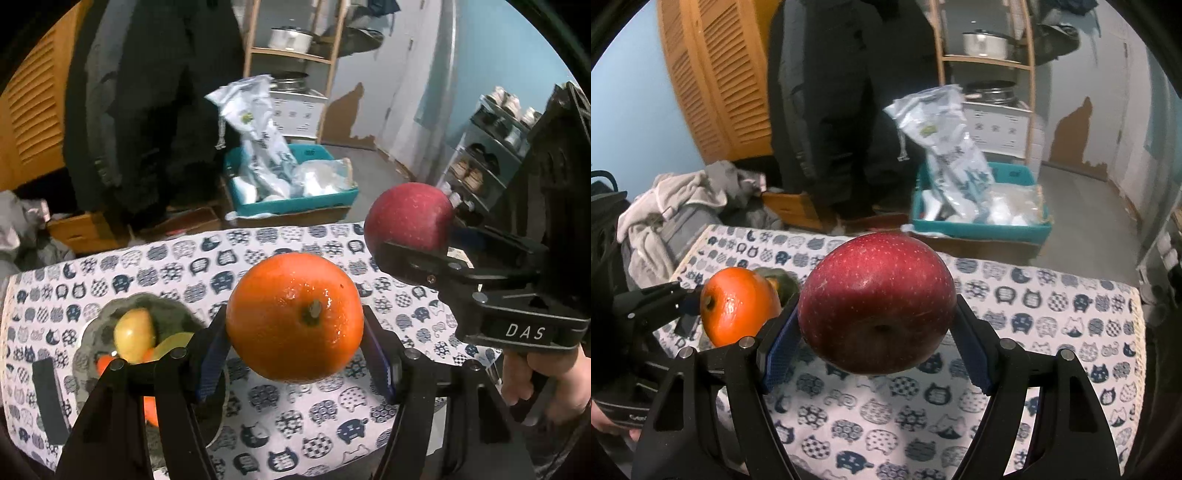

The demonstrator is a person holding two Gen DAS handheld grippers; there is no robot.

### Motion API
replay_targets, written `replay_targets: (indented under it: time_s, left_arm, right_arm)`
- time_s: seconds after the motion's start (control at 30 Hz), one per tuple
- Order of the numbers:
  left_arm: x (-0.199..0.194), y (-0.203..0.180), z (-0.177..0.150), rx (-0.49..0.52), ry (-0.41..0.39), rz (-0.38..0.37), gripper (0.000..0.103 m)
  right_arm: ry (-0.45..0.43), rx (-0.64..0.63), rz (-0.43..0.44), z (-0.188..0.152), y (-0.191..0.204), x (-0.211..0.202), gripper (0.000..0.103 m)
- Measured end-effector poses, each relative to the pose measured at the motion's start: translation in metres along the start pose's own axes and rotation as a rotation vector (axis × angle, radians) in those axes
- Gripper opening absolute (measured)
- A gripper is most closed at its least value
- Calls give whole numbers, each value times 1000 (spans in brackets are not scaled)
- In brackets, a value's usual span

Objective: Organize fruits
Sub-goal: 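Lift the orange and apple and carry both toward the glass bowl, then lower the orange and apple into the bowl and open both tools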

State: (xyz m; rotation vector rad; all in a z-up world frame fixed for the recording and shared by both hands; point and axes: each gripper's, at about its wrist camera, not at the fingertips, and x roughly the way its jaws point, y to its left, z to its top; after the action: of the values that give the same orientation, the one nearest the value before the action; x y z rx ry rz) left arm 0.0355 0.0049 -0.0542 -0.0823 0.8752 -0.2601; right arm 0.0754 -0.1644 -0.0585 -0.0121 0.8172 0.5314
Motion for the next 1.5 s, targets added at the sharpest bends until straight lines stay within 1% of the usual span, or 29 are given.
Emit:
replay_targets:
  time_s: [0.47,0.67,0.83,1.0,1.37,1.5]
  left_arm:
    - [-24,84,-20,-150,-20,87,68]
    - [-27,123,-34,-226,-3,123,68]
    - [-14,150,-50,-276,39,142,68]
    - [5,175,-61,-331,88,144,68]
    - [36,193,-70,-385,150,131,68]
    - [47,196,-75,-404,188,122,68]
  right_arm:
    - [48,-73,104,21,73,51,77]
    - [76,-122,136,25,107,73,77]
    - [101,-141,146,26,124,91,77]
    - [131,-139,153,24,134,111,77]
    - [179,-138,156,19,142,139,77]
    - [192,-138,159,18,143,149,77]
